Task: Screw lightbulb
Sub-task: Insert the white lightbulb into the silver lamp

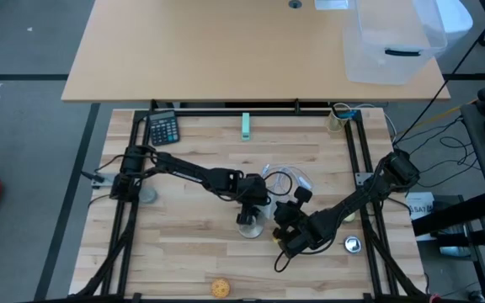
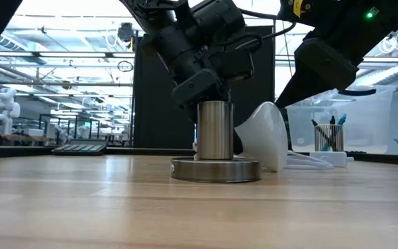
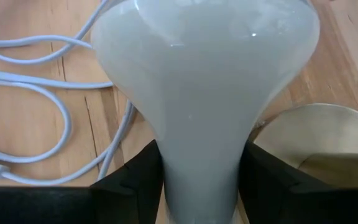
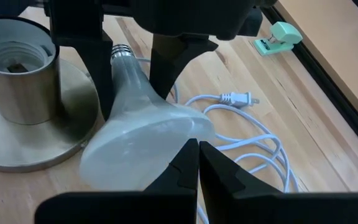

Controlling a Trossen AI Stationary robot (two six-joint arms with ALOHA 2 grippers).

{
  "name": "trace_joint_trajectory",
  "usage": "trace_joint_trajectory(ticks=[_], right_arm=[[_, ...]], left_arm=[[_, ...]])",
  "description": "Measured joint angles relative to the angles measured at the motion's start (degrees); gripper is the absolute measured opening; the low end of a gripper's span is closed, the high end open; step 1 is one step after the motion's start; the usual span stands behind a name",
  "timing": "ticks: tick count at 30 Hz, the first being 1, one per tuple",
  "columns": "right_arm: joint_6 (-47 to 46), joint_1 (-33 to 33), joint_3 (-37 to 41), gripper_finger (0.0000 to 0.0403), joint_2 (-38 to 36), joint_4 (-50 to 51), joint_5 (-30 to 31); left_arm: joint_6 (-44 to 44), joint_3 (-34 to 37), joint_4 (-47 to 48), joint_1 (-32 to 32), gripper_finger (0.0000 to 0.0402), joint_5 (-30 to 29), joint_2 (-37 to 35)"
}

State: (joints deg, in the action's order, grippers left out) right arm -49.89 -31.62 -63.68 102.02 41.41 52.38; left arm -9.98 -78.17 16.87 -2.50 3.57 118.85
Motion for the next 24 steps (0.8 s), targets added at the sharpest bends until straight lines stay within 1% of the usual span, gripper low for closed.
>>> trace_joint_trajectory(ticks=[6,12,18,24], right_arm=[[1.5,-0.2,-0.3,0.0,0.0,0.3,0.5],[4.1,-1.6,-3.6,0.0,0.0,2.0,5.5],[4.1,-2.7,-8.0,0.0,0.0,7.5,7.7],[3.6,-3.5,-9.1,0.0,0.0,8.2,7.8]], left_arm=[[-0.1,0.0,-0.2,0.0,0.0176,0.1,-1.3],[-0.4,0.1,-0.3,0.0,0.0175,0.0,-1.9],[-0.6,0.1,-0.5,-0.4,0.0175,-0.5,-1.9],[-1.0,0.1,-0.5,-0.6,0.0175,-1.0,-1.9]])
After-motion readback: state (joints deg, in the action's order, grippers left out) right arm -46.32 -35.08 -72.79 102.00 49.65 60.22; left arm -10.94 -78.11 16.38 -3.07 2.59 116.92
